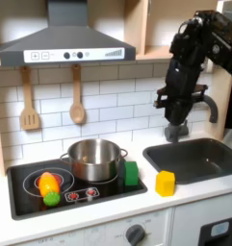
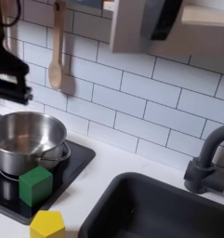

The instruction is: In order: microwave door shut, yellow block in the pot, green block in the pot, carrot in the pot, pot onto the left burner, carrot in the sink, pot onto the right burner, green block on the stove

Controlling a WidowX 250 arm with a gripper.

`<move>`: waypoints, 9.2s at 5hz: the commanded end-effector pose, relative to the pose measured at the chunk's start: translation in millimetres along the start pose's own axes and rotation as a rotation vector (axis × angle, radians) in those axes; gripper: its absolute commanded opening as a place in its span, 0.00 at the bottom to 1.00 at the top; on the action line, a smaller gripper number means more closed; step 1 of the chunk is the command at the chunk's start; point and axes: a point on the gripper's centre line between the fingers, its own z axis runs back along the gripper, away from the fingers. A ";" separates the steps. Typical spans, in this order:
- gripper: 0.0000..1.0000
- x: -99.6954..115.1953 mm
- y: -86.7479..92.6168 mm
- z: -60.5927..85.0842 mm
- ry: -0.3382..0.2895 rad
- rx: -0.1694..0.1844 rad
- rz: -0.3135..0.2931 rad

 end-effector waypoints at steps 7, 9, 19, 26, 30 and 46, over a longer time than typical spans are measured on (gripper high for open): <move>1.00 -24.5 -64.9 1.4 0.052 -0.110 -0.229; 1.00 -22.6 -89.5 -3.8 0.069 -0.149 -0.305; 1.00 0.3 -137.6 -5.5 0.038 -0.217 -0.439; 1.00 48.0 -112.2 3.1 -0.028 -0.133 -0.281; 1.00 77.6 -90.5 3.2 -0.045 -0.103 -0.196; 1.00 140.7 -86.9 -10.1 -0.033 -0.095 -0.155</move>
